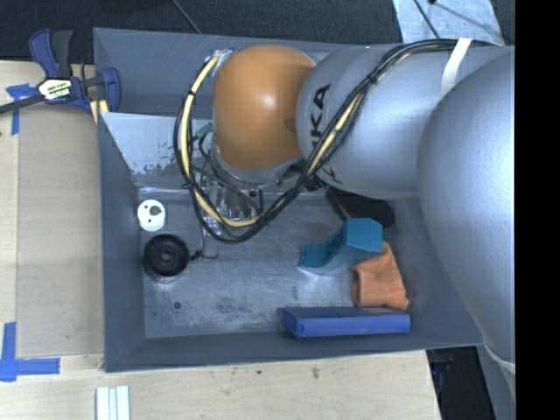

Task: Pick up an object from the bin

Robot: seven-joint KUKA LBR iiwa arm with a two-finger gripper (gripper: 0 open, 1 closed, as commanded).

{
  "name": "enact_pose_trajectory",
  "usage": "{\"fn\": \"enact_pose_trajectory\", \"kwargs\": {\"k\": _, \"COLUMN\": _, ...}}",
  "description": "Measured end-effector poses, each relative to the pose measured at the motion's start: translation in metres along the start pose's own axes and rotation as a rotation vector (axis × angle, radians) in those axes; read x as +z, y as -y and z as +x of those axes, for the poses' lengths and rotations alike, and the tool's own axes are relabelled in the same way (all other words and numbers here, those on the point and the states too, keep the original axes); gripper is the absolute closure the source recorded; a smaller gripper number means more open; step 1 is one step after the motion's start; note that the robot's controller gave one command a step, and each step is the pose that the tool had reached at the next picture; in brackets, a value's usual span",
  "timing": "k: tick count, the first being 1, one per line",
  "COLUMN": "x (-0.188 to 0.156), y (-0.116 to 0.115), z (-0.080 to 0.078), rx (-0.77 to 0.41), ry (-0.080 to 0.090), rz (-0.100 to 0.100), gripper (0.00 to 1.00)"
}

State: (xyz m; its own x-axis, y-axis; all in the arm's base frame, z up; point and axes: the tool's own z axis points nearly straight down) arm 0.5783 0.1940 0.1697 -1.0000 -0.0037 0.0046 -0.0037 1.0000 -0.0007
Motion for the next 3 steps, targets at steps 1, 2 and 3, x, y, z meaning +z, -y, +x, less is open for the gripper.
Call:
{"fn": "enact_pose_trajectory", "kwargs": {"k": 1, "x": -0.005, "y": 0.001, "z": -0.001, "rx": 0.003, "ry": 0.007, "rz": -0.002, "gripper": 0.00}}
{"fn": "enact_pose_trajectory", "kwargs": {"k": 2, "x": 0.024, "y": -0.011, "z": 0.002, "rx": -0.067, "ry": 0.012, "rz": -0.002, "gripper": 0.00}}
{"fn": "enact_pose_trajectory", "kwargs": {"k": 3, "x": 0.055, "y": -0.019, "z": 0.010, "rx": -0.011, "ry": 0.006, "rz": -0.001, "gripper": 0.00}}
